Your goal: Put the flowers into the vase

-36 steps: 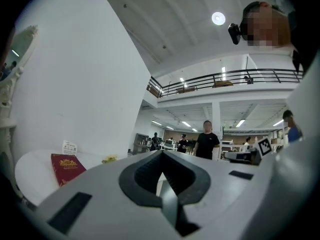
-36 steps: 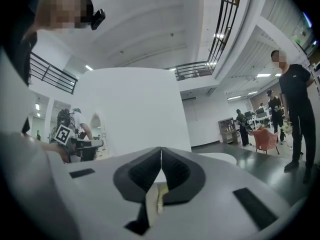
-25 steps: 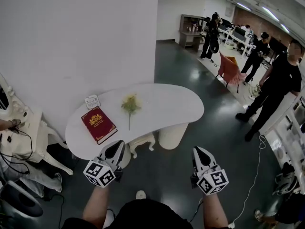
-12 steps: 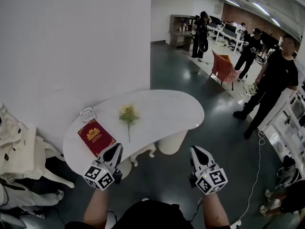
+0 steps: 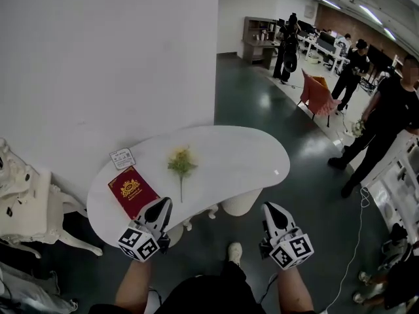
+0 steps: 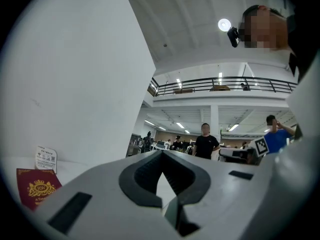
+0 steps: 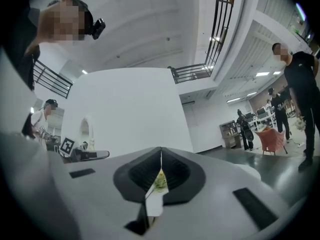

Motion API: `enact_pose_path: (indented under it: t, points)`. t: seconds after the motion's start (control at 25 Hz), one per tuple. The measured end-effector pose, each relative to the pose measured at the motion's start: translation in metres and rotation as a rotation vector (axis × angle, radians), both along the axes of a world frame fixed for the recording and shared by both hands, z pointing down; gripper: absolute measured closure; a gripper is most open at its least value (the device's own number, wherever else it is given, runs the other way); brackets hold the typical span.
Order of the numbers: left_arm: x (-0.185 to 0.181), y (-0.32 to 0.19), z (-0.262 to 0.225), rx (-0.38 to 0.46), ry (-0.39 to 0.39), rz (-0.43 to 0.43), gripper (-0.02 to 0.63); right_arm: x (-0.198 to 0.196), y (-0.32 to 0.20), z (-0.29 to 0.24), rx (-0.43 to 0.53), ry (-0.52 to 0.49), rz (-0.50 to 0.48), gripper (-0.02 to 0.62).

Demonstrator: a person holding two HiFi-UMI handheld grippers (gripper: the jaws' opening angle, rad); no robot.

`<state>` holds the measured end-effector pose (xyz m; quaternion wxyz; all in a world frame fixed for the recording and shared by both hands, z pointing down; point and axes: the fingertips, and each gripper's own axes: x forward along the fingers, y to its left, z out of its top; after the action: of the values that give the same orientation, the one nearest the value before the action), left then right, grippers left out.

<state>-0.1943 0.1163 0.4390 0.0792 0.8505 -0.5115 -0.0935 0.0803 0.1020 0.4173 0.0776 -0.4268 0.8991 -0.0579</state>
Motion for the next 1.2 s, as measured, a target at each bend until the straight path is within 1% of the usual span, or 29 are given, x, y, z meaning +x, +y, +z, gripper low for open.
enact_pose_path:
  t: [0.24, 0.52, 0.72, 0.84, 0.92, 1.04, 1.2]
  points:
    - [0.000, -0.037, -0.006, 0.019, -0.020, -0.062, 0.597, -0.004, -0.060, 0.003, -0.006, 0.011, -0.046, 0.572]
    - [0.000, -0.095, -0.001, -0.011, -0.065, -0.142, 0.597, -0.008, -0.134, 0.005, -0.007, 0.004, -0.118, 0.572]
    - [0.010, -0.137, -0.003, -0.028, -0.085, -0.187, 0.597, -0.009, -0.176, -0.001, 0.011, -0.018, -0.215, 0.572]
    - [0.014, -0.156, -0.003, -0.036, -0.093, -0.211, 0.597, -0.009, -0.201, -0.004, 0.022, -0.004, -0.256, 0.572]
    - [0.017, -0.166, -0.005, -0.030, -0.095, -0.231, 0.597, -0.009, -0.217, -0.004, 0.027, 0.003, -0.279, 0.572]
    - [0.022, -0.178, -0.004, -0.031, -0.078, -0.269, 0.597, -0.008, -0.235, -0.004, 0.021, 0.009, -0.325, 0.572]
    - [0.021, -0.189, 0.001, -0.045, -0.063, -0.346, 0.597, -0.009, -0.251, -0.002, 0.022, 0.065, -0.399, 0.572]
